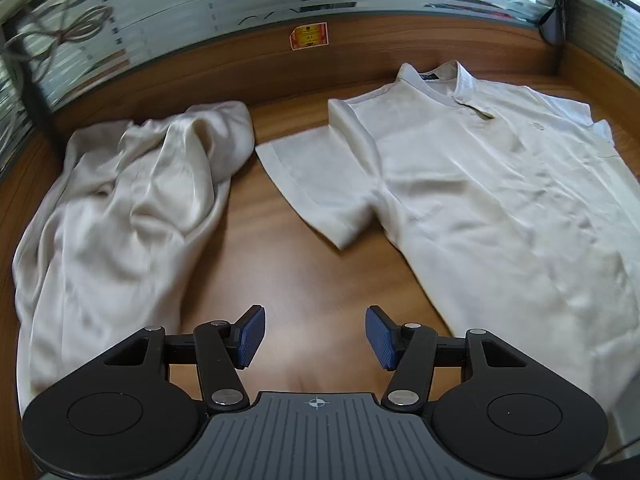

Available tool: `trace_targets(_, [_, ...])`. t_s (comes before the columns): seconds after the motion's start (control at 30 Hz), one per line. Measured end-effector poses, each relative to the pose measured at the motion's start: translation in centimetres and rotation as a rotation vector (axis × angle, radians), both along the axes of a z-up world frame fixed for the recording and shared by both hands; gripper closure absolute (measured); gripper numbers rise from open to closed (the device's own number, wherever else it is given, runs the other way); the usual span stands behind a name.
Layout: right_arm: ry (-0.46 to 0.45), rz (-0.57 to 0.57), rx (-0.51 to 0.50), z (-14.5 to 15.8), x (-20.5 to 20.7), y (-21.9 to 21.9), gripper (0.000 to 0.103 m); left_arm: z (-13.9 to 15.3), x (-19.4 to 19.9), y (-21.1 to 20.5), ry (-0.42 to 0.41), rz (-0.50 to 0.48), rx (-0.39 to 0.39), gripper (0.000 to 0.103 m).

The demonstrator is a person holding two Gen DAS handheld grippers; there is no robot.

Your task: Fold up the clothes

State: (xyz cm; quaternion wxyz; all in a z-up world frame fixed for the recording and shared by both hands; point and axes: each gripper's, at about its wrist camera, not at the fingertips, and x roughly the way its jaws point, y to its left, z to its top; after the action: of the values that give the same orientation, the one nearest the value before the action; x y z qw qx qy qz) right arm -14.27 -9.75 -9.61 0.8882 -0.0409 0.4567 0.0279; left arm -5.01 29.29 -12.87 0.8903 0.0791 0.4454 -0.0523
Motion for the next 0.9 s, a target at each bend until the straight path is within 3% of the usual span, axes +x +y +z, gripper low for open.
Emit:
trace_targets(0.33, [0.031, -0.239, 0.035, -0.4, -1.8, 7.4, 0.043, -2.4, 11.1, 3.8, -0.033, -0.129, -0.006, 0.046])
trace_targets(0.57, [0.030, -0.377, 0.055, 0.5, -3.4, 11.5, 0.043, -4.1, 17.1, 3.6, -0.036, -0.186, -0.010, 0.046])
trace_targets(0.67, [0.036, -0.423, 0.042, 0.9, -3.9, 12.5, 0.043, -4.9, 19.7, 3.5, -0.036, -0.210, -0.012, 0.054])
trace_targets(0.8, [0.051, -0.467, 0.037, 1.4, -4.6, 13.6, 0.043, -5.9, 23.2, 3.5, -0.038, -0.242, -0.014, 0.056])
trace_targets(0.9, [0.052, -0.472, 0.016, 1.9, -4.7, 14.0, 0.043, -6.3, 23.6, 3.7, -0.027, -0.232, -0.036, 0.059])
